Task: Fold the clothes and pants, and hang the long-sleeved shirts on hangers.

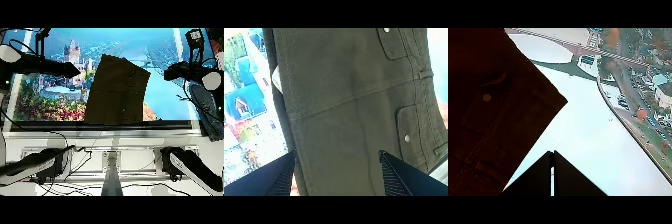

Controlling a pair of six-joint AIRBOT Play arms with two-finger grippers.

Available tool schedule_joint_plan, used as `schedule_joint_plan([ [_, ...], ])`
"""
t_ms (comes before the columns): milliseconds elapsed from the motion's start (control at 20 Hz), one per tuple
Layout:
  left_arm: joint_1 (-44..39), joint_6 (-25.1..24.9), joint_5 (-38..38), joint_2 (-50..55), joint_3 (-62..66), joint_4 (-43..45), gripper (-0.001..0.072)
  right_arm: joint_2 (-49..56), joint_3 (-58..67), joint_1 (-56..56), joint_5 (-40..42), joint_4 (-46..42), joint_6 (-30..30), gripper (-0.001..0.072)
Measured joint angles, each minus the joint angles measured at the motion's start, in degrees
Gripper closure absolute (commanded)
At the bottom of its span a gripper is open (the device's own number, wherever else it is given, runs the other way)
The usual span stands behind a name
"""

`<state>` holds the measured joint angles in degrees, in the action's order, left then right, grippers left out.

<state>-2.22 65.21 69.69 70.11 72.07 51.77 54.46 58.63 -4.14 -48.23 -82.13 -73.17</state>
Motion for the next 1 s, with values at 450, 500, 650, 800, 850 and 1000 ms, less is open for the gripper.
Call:
schedule_joint_plan([
  [450, 0.0, 0.0, 0.0, 0.0, 0.0, 0.0, 0.012, 0.0, 0.0, 0.0, 0.0, -0.02, 0.0, 0.0668],
  [500, 0.0, 0.0, -0.02, 0.0, 0.0, 0.02, 0.012, 0.0, 0.0, -0.02, 0.0, -0.02, 0.0, 0.0668],
  [650, 0.0, 0.0, 0.0, 0.0, 0.0, 0.02, 0.012, 0.0, 0.0, 0.0, 0.0, 0.0, 0.0, 0.0668],
  [800, 0.0, 0.17, -0.02, 0.0, 0.0, -0.02, 0.012, -0.04, 0.0, 0.0, -0.11, 0.02, 0.0, 0.0669],
  [850, 0.0, 0.22, -0.04, 0.0, 0.0, -0.24, 0.0121, -0.04, 0.0, 0.11, -0.57, -0.44, -0.02, 0.0669],
  [1000, 0.0, 0.35, -0.24, 0.0, 0.0, -0.87, 0.0121, 0.76, -0.57, 2.56, -5.84, -4.39, 0.0, 0.067],
])
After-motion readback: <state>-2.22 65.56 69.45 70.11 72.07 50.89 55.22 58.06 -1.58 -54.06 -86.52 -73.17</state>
